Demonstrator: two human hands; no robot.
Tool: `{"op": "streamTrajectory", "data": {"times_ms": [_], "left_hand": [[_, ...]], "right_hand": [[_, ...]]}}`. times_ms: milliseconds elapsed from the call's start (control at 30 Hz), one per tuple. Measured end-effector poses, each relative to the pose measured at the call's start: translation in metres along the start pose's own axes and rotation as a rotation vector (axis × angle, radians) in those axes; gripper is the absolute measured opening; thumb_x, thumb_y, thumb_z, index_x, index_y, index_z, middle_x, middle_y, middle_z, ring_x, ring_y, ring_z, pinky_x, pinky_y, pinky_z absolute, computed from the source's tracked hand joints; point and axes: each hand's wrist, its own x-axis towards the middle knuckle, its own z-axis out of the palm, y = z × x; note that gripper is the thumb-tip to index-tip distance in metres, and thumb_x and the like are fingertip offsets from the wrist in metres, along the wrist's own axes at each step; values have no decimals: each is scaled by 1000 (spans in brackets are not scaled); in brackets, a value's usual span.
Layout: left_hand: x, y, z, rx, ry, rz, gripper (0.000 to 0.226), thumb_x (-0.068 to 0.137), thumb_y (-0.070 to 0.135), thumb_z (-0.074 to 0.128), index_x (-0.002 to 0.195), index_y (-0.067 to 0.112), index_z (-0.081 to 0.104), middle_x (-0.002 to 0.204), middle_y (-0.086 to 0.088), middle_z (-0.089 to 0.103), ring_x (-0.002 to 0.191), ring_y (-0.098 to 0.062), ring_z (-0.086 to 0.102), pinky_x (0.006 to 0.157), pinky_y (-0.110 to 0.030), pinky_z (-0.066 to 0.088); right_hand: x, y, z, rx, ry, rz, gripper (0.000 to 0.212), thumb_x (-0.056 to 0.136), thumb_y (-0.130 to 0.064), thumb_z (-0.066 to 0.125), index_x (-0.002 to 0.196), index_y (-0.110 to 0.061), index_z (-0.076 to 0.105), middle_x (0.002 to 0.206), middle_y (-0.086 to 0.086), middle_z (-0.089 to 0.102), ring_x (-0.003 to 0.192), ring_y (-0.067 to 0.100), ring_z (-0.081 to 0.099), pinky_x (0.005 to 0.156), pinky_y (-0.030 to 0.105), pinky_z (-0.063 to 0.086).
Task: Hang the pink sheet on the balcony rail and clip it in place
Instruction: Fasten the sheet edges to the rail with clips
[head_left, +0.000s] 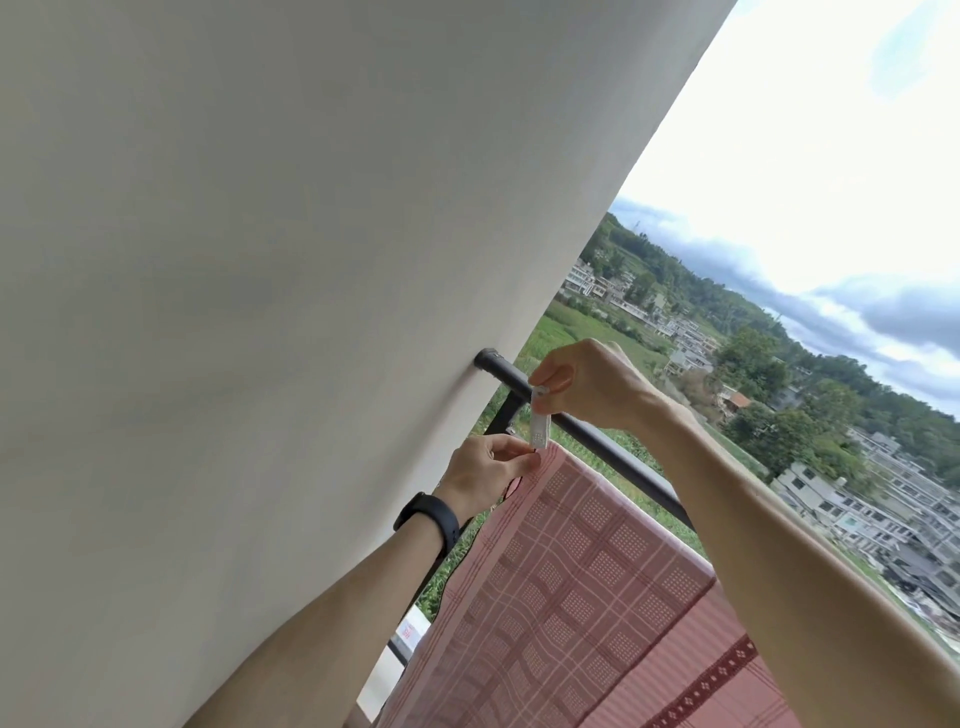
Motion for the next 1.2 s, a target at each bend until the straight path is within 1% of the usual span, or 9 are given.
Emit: {"op": "streamTrajectory", "data": {"times_ms": [267,400,500,600,733,867,933,1067,1200], "left_hand": [[-4,7,-4,51,4,27,11,78,39,80,83,31,76,77,17,73,65,9,61,64,-14,45],[-3,6,-4,83,7,12,23,76,44,80,88,25,77,85,12,75,77,1,66,70,-18,48],[-7,8,-8,30,10,-21,26,77,45,78,91,24,74,88,7,75,67,-2,63,64,-21,49],[-20,1,-22,-169,46,-176,20,90,34,65,100,16,65,89,-2,65,59,-10,53,59,-25,44],[-59,-21,-44,-640,94,-322,26,92,3,43,111,1,62,102,-15,50,80,-22,54,67,-30,49],[-106,-61,-49,-705,70,-335,25,97,7,55,120,7,66,101,-11,64,100,-24,60,85,-36,52],[-128,-83,-47,-593,102,-354,23,92,15,65,114,13,71,105,-5,72,97,-16,62,81,-34,49],[-162,-125,-41,-594,142,-454,31,86,16,72,115,6,70,107,-8,71,84,-14,64,66,-25,47],[-183,-148,-38,-624,186,-540,29,86,5,68,114,0,68,98,-11,71,76,-17,65,67,-25,54]], "right_hand": [[16,-7,21,-211,-217,-56,24,84,-13,76,107,-19,76,102,-5,75,90,7,71,86,23,58],[19,-8,22,-276,-268,-4,29,86,-17,73,115,-16,72,111,-2,71,97,16,70,87,30,59],[15,-9,21,-250,-314,49,45,87,-20,71,131,-19,61,125,3,68,109,23,67,95,37,56],[-8,-11,24,-126,-163,16,68,85,-37,75,146,-29,46,140,-2,58,124,17,58,106,38,46],[-78,-22,59,295,216,0,32,89,-38,70,120,-37,63,101,-20,71,89,-9,65,85,21,55],[-144,-18,144,551,-24,117,41,85,-58,64,121,-39,59,108,-21,67,95,-9,64,78,15,54],[-168,-13,190,666,-156,246,49,83,-65,60,124,-38,57,114,-21,65,100,-9,63,82,16,53],[-205,-16,256,1024,-214,477,28,92,-30,68,117,-16,67,100,-3,77,88,12,74,78,25,59],[-224,-10,288,1105,-171,633,15,95,-19,65,106,-13,73,90,0,78,84,17,74,80,29,60]]}}
